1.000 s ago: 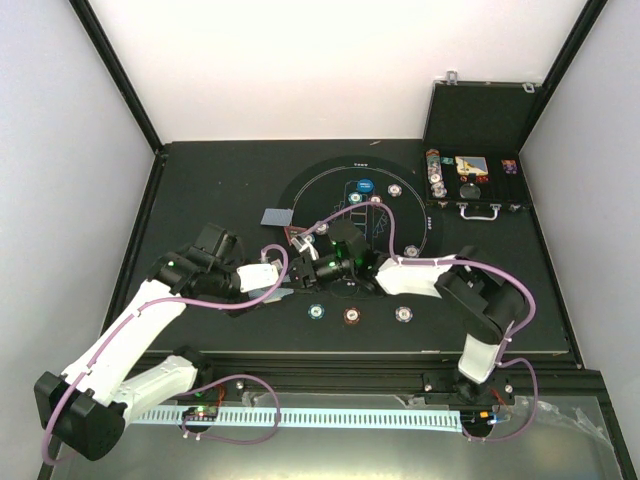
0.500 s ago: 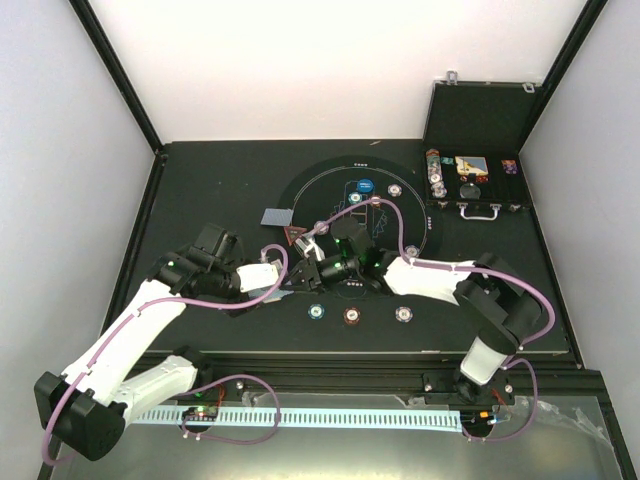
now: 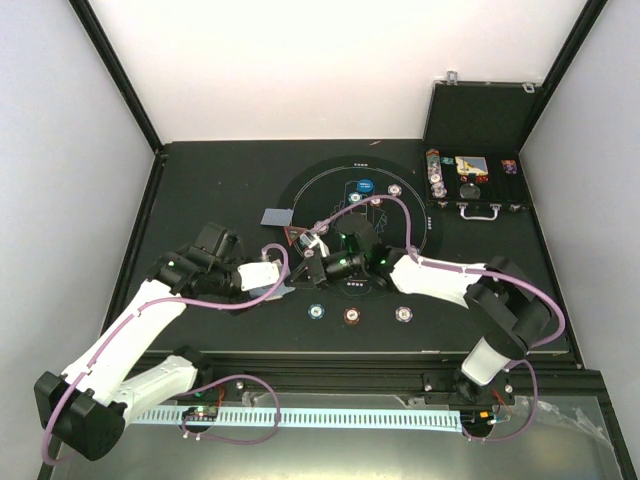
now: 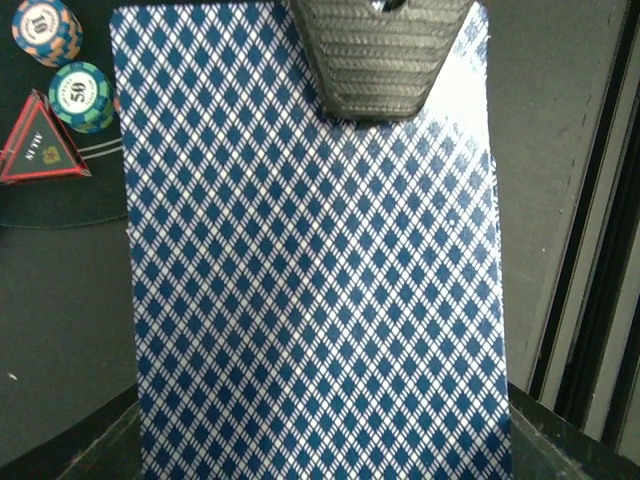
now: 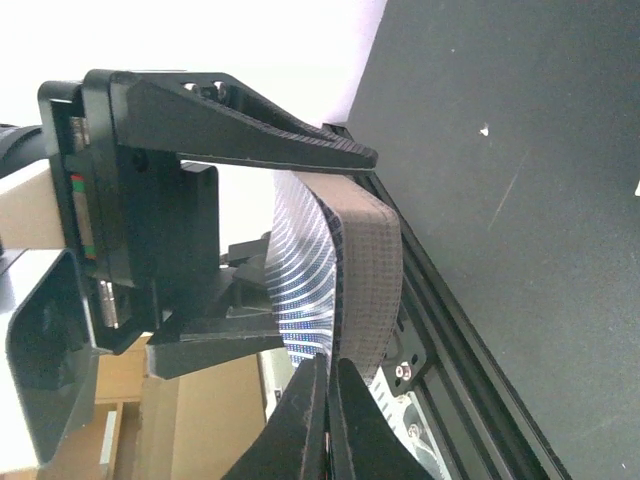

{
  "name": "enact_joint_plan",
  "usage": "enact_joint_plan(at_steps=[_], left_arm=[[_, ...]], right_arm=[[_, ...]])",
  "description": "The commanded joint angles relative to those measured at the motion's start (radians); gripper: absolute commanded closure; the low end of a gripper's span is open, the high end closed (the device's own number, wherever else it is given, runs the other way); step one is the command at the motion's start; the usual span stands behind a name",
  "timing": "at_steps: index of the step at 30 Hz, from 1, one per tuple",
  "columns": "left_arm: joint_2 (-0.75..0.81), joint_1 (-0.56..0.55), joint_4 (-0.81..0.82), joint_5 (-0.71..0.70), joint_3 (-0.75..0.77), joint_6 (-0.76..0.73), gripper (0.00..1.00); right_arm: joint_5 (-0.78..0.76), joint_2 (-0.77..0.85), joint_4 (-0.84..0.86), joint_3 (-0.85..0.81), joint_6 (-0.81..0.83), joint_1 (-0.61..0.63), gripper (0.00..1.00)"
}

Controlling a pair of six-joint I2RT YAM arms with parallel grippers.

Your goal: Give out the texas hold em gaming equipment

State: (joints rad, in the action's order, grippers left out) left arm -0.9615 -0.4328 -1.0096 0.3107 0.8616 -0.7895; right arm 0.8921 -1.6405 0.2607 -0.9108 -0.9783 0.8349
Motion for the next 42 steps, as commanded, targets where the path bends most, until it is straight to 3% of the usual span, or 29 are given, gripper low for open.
enact_joint_plan(at_steps=[1, 4, 12, 20, 32, 40, 42], left_arm=[[0.003, 0.005, 0.005, -0.009, 0.013, -0.01, 0.93], [0.001, 0.005, 0.005, -0.014, 0.013, -0.009, 0.93], [0.002, 0.005, 0.003, -0.024, 0.009, -0.011, 0.93], [-0.001, 0.006, -0.004, -0.015, 0.016, -0.007, 0.93], [0.008, 0.005, -0.025, -0.015, 0.016, -0.002, 0.93], [0.034, 0.005, -0.027, -0.019, -0.005, -0.002, 0.93], [0.033, 0.005, -0.028, -0.016, -0.004, -0.001, 0.93]], right_arm=[[0.032, 0.044, 0.058, 0.039, -0.056, -0.054, 0.99], [0.067, 0.058, 0.072, 0.052, -0.065, -0.107, 0.99], [0.123, 0.063, -0.233, -0.071, 0.15, -0.327, 0.99], [0.042, -0.216, -0.496, -0.422, 0.306, -0.558, 0.99], [-0.255, -0.79, -0.789, -1.159, 0.307, -0.623, 0.99], [-0.349, -0.896, -0.827, -1.297, 0.278, -0.654, 0.98], [-0.372, -0.894, -0.853, -1.305, 0.29, -0.66, 0.92]])
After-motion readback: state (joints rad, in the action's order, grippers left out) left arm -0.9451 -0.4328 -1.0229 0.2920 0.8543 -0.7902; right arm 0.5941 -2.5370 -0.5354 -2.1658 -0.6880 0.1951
